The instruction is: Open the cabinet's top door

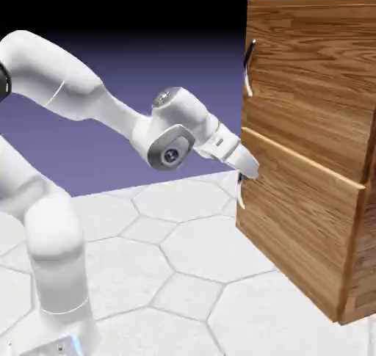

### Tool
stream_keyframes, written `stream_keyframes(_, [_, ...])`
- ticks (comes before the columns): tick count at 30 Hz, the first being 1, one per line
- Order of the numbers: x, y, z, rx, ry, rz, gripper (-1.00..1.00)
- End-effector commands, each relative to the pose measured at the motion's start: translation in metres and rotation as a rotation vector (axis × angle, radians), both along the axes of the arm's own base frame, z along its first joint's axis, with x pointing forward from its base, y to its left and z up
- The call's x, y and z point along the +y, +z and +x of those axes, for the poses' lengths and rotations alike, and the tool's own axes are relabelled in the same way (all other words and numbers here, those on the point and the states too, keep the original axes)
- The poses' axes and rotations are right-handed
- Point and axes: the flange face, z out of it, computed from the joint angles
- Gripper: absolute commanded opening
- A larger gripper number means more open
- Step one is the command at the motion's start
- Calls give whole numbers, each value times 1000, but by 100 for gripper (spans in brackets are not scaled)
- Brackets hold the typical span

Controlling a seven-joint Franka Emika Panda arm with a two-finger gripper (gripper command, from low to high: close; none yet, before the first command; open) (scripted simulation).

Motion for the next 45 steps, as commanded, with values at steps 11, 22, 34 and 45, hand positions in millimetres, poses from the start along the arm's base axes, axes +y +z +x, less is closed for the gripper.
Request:
stream_keyframes(11, [-10, 96, 5, -252, -57, 5, 0])
stream_keyframes(22, [5, 166, -5, -473, -95, -7, 0])
stream_keyframes(34, [51, 203, -10, -654, -115, -22, 0])
stream_keyframes(45, [114, 198, 2, -744, -111, -23, 0])
